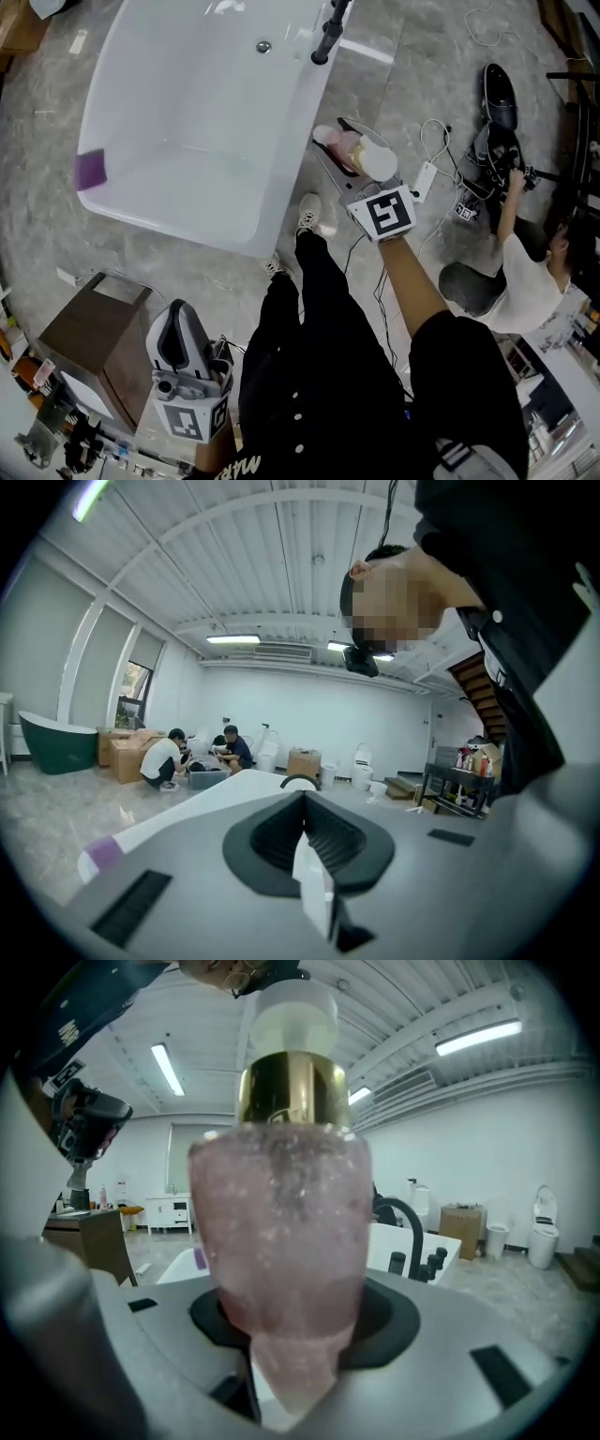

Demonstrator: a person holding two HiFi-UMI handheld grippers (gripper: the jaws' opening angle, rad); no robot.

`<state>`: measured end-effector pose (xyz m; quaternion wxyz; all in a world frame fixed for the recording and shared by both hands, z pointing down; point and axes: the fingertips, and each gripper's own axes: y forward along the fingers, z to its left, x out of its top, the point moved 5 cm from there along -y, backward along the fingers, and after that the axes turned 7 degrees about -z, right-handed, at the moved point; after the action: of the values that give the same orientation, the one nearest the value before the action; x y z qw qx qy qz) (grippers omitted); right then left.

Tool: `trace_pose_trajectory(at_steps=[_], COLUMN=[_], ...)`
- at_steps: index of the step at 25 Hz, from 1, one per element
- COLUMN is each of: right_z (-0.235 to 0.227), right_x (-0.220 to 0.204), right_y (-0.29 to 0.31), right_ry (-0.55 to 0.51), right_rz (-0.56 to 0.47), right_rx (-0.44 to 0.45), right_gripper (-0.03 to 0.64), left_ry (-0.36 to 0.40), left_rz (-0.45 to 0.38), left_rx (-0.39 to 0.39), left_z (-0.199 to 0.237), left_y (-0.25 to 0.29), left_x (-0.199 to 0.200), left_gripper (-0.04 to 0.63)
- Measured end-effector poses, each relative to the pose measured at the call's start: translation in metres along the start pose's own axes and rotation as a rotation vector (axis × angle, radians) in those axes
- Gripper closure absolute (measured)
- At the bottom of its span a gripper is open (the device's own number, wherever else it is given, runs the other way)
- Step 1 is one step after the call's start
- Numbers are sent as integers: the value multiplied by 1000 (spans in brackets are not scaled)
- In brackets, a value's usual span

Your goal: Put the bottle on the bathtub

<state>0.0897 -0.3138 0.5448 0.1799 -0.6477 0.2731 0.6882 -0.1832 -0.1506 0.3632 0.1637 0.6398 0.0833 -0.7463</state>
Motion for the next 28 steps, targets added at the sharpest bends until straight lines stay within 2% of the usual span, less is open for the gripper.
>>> trace_pose_trajectory(at_steps=[7, 14, 21, 28], right_z=[-6, -8, -6, -7], right_x=[-80, -127, -130, -131], right_y=[44, 77, 92, 97], right_ry=[24, 24, 15, 29], right_rz=[53, 74, 49, 16], right_rx=[42, 61, 85, 41], right_gripper=[401, 400, 400, 400], left_ry=[-24, -51, -77, -102], left_rz=[51, 117, 136, 136], left_rx=[78, 118, 129, 144], left_z=[9, 21, 18, 23], left_y=[9, 12, 15, 19], left_x=[-41, -80, -95, -101], left_gripper=[584, 584, 584, 584])
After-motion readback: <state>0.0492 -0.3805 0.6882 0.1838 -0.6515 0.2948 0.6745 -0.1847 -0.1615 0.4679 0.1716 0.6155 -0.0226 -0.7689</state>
